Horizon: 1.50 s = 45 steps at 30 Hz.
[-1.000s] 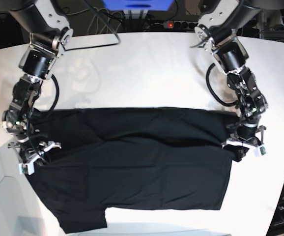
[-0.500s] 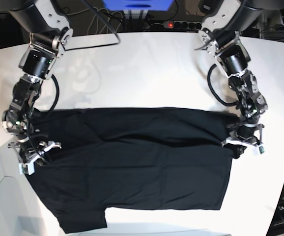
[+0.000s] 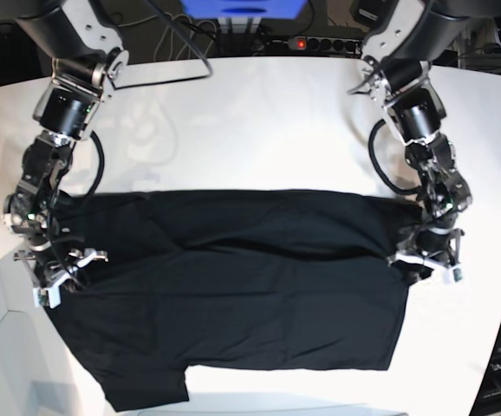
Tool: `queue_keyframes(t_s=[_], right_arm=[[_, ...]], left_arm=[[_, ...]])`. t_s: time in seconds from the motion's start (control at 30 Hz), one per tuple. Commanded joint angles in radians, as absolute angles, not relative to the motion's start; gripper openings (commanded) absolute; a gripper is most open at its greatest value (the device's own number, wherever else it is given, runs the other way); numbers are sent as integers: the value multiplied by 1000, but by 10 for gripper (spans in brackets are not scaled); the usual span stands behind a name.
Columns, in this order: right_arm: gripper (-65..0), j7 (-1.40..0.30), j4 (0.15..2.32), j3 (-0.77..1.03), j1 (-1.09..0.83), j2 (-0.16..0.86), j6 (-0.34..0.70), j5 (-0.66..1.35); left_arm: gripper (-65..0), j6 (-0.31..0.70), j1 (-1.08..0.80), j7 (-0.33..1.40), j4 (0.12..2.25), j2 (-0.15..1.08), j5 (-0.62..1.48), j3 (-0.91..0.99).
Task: Fold the T-shirt properly
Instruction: 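Drag the held shoulder edge back toward the robot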
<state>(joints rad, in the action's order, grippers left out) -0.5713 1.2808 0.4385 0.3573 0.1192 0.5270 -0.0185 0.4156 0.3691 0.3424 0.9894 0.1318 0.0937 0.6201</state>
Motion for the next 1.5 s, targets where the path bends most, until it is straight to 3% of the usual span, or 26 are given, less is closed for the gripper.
queue_keyframes(t_s=[0.0, 0.07, 0.17, 0.3, 0.47, 0.83, 1.33, 1.47], right_arm=[[-576, -541, 1307, 441, 389, 133, 509, -1], [-506, -547, 1307, 441, 387, 133, 509, -1], [-392, -541, 1308, 443, 384, 133, 509, -1], [-318, -547, 1377, 495, 380, 128, 509, 1], [-319, -550, 1457, 536, 341, 117, 509, 1], [-318, -541, 1564, 541, 162, 114, 510, 5], [-315, -550, 1650, 542, 101, 116, 512, 5], [-313, -550, 1644, 624, 102, 116, 512, 5]], left_arm=[[-389, 423, 394, 317, 1018, 142, 104, 616], [-347, 423, 386, 317, 1030, 142, 107, 618], [-347, 423, 355, 315, 1061, 142, 113, 618], [-344, 423, 312, 315, 1139, 142, 114, 618], [-342, 423, 237, 320, 1231, 134, 116, 625], [-340, 432, 159, 317, 1216, 90, 116, 720], [-323, 432, 99, 325, 1181, 47, 116, 753], [-324, 432, 61, 320, 1181, 42, 116, 748]])
